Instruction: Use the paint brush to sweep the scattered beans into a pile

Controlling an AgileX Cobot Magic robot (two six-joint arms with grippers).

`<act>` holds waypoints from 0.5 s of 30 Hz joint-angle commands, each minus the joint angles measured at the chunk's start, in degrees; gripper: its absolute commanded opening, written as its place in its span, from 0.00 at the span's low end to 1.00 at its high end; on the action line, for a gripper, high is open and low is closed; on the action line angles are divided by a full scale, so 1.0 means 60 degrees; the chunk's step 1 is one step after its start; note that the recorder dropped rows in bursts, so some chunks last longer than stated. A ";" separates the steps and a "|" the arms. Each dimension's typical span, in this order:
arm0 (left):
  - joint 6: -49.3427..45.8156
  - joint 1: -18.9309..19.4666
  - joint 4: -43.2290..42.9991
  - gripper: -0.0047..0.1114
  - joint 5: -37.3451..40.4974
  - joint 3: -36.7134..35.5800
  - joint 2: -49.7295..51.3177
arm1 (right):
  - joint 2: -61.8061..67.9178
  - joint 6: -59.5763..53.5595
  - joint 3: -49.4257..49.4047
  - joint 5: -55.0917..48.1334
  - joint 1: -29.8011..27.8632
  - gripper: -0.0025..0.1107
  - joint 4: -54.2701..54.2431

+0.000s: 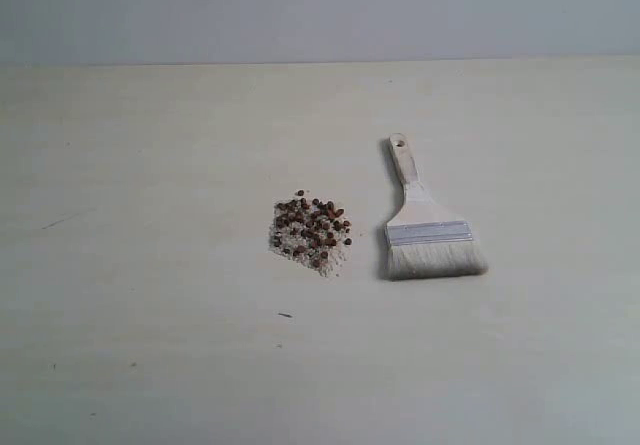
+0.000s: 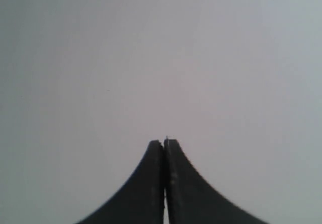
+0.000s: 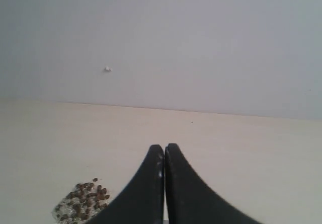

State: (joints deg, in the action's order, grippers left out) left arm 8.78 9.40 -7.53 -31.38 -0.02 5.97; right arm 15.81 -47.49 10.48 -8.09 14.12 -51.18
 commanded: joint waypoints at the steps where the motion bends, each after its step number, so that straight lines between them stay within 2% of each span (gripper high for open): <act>1: 0.0046 -0.0053 0.0033 0.04 0.0019 0.0004 -0.0031 | -0.0061 -0.0141 -0.0052 0.0537 0.0012 0.02 0.0560; 15: 0.0044 -0.0053 0.0033 0.04 0.0019 0.0004 -0.0031 | -0.0836 -0.0215 -0.0068 0.0603 -0.1870 0.02 0.0626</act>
State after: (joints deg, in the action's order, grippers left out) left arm 8.78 9.40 -7.53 -31.38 -0.02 5.97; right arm 11.17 -47.96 10.48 -4.39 3.59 -48.06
